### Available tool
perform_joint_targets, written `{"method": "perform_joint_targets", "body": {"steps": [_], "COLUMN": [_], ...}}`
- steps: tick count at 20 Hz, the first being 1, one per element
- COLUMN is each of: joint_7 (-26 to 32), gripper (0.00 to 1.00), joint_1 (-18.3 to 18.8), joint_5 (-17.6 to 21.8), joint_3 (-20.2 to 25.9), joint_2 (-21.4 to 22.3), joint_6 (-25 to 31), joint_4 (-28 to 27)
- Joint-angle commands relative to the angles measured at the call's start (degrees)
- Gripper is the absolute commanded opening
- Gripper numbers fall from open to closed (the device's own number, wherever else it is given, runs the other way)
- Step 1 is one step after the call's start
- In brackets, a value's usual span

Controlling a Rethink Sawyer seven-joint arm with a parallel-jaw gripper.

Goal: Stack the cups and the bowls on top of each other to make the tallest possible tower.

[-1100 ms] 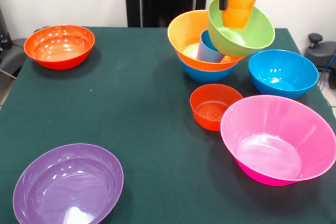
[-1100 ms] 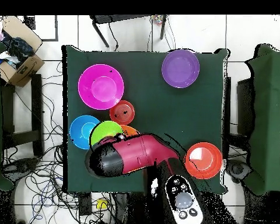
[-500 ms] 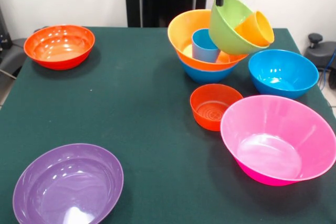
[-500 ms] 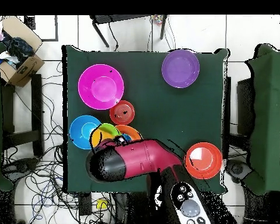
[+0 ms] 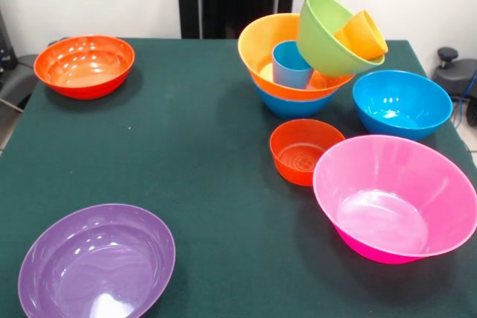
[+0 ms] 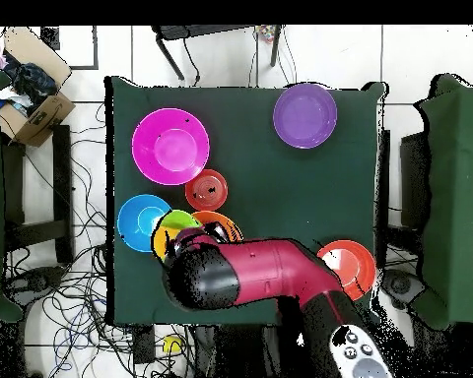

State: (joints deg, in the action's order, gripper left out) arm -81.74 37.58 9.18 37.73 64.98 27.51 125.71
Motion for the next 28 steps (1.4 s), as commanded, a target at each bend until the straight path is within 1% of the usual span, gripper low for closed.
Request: {"method": "perform_joint_targets", "body": {"steps": [1, 3, 5, 6, 8, 9, 10, 11, 12, 14, 15, 18, 19, 21, 22, 25, 28], "joint_7": [6.9, 8.1, 10.9, 13.6, 15.9, 15.6, 15.3, 15.0, 15.3, 15.7, 14.9, 19.2, 21.0, 25.9, 25.3, 19.3, 16.7], "gripper": [1.0, 1.0, 1.0, 1.0, 1.0, 1.0, 1.0, 1.0, 1.0, 1.0, 1.0, 1.0, 1.0, 1.0, 1.0, 1.0, 1.0], "joint_1": [6.2, 8.7, 12.3, 13.3, 16.7, 17.5, 19.1, 20.1, 21.7, 24.6, 25.8, 30.9, 31.8, 34.6, 34.7, 34.2, 33.9], "joint_5": [0.0, 1.1, 3.4, 5.9, 9.2, 11.2, 11.8, 13.4, 14.3, 14.9, 14.8, 15.5, 16.4, 17.7, 18.3, 20.6, 21.7], "joint_3": [10.6, 12.1, 15.6, 16.2, 18.1, 17.8, 18.1, 17.7, 18.2, 18.7, 18.2, 22.0, 22.2, 24.5, 23.6, 20.5, 19.6], "joint_2": [-0.9, -1.1, -2.3, -3.0, -5.4, -7.0, -9.1, -10.4, -12.2, -15.3, -16.7, -22.2, -23.2, -26.0, -25.7, -25.3, -24.2], "joint_6": [-0.5, -0.1, -2.1, -1.2, -2.5, -3.5, -4.1, -3.7, -3.5, -1.1, 0.1, 3.2, 5.2, 8.6, 9.6, 7.8, 8.6], "joint_4": [-1.0, -2.5, -3.9, -5.5, -6.6, -7.1, -7.3, -8.0, -8.1, -9.4, -10.3, -13.4, -14.9, -17.0, -17.9, -19.2, -19.8]}}
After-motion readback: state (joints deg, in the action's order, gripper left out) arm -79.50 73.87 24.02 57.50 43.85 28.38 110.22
